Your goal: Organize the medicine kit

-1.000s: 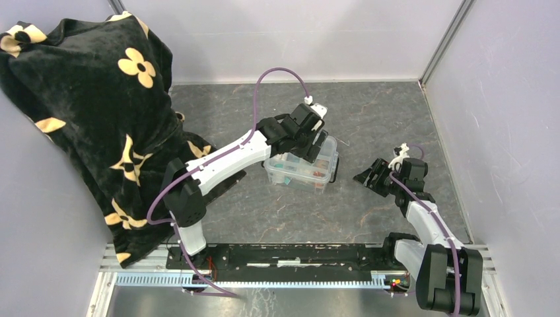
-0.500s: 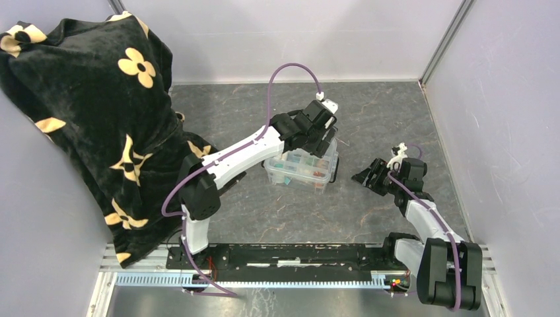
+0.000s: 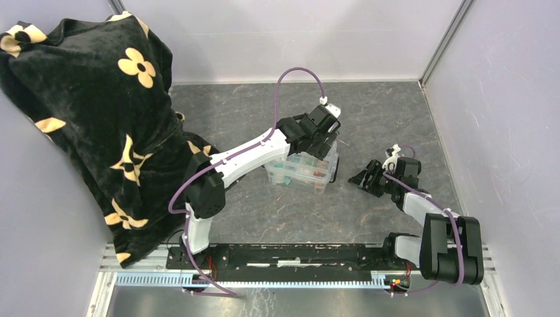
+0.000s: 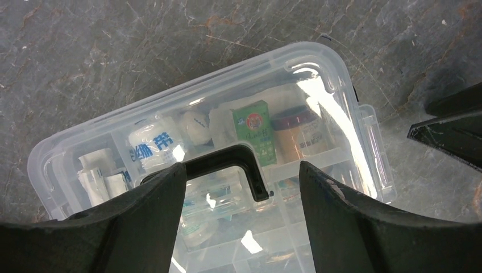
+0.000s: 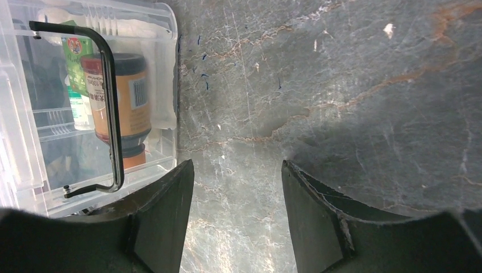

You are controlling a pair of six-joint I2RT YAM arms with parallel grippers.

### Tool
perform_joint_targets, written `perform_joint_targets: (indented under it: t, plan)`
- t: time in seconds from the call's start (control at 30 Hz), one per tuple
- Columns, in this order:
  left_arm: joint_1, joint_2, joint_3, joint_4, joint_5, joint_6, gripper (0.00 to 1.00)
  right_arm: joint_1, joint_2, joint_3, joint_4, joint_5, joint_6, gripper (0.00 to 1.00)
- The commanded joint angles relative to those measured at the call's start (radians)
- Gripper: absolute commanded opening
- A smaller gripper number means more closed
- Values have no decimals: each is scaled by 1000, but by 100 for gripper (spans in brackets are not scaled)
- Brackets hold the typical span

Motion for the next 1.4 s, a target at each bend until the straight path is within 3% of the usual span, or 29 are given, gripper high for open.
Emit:
perform_joint_targets:
  t: [0.0, 0.23, 0.67, 1.0, 1.2, 1.37]
  plan:
    - [-4, 1, -72, -17, -45, 35, 78, 22, 28, 16, 96, -26, 25, 64]
    - [-4, -21, -153, 1, -50, 23, 77, 85, 97, 12, 227, -47, 111, 64]
    - [-4, -17, -153, 2, -39, 17, 76, 147, 257, 13, 420, -108, 213, 63]
    - [-5, -20, -152, 0, -40, 17, 76, 152, 381, -38, 727, -226, 386, 61]
    - [-6, -15, -148, -19, -41, 19, 75, 152, 393, -94, 923, -270, 502, 61]
    - [-7, -18, -162, -18, -43, 21, 75, 151, 337, -91, 923, -268, 503, 61]
